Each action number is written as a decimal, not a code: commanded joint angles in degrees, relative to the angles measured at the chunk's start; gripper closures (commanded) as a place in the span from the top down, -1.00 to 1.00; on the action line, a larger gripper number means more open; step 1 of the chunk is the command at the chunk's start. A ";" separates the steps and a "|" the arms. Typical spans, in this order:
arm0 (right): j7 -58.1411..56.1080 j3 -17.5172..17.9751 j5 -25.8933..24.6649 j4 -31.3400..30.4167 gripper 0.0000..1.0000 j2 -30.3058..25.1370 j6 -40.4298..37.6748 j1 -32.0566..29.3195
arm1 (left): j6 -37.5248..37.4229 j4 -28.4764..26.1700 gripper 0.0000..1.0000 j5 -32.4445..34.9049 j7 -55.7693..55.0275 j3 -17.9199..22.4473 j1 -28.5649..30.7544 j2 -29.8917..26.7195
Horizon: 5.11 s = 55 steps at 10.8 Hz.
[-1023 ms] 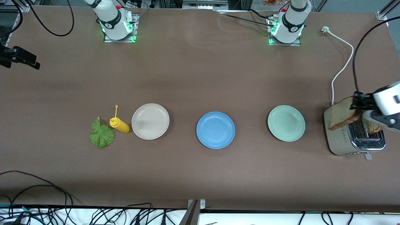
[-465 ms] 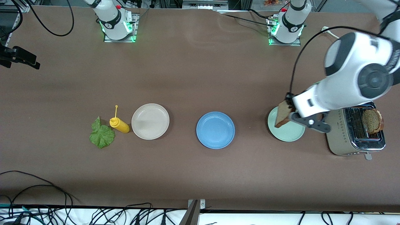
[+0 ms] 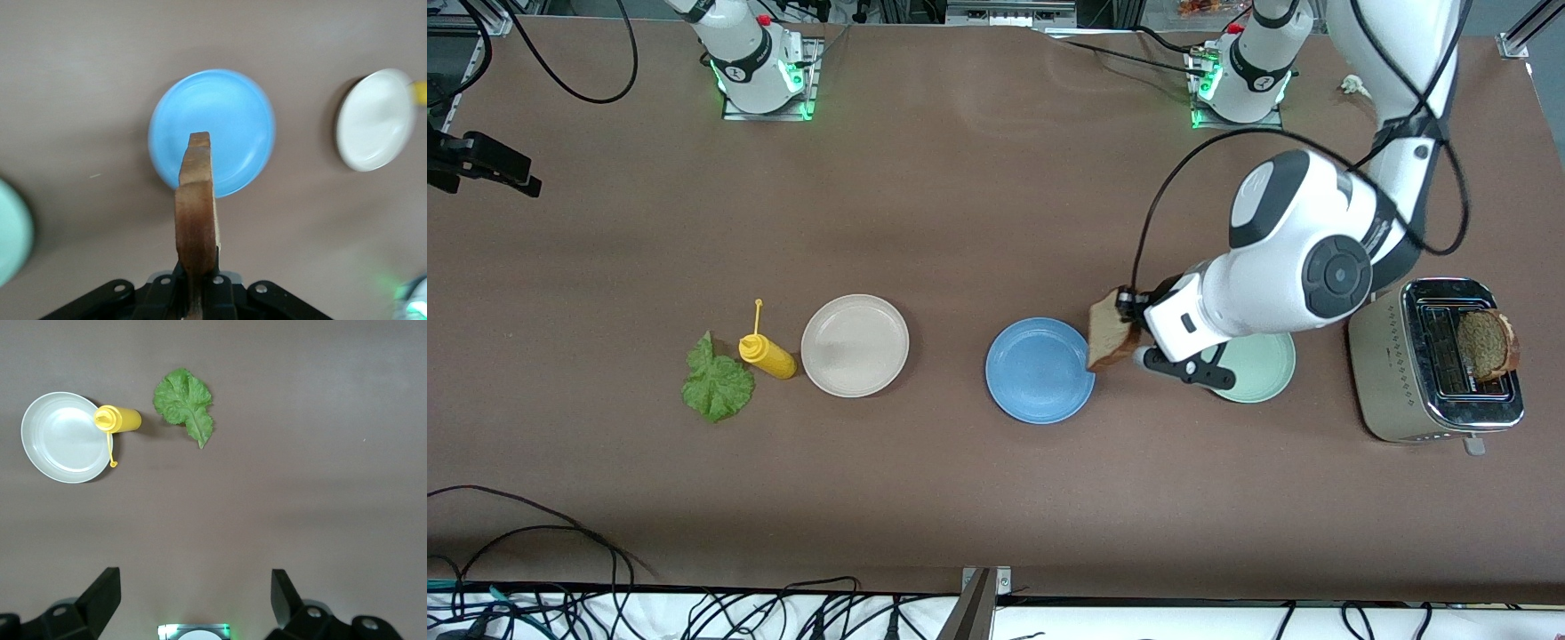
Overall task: Make sandwich in blue plate with both arms
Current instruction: 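Carry the toast slice with the left gripper over the blue plate, then lower the toast onto the blue plate and open the left gripper, then withdraw the left gripper while the right gripper reaches the lettuce leaf, then grasp the green lettuce leaf with the right gripper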
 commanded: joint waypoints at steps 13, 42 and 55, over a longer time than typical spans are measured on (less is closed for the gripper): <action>-0.09 0.32 0.23 0.66 1.00 0.97 -1.51 0.07 | 15.27 -0.45 -1.00 -27.84 22.67 0.41 -2.33 19.38; -10.28 3.04 9.55 0.40 1.00 44.03 48.14 1.30 | -18.22 -8.42 1.00 16.80 21.01 9.25 8.86 -26.92; -15.03 6.03 9.82 0.66 -1.00 39.49 39.73 0.77 | -13.56 -18.03 1.00 17.24 16.08 6.82 10.58 -33.44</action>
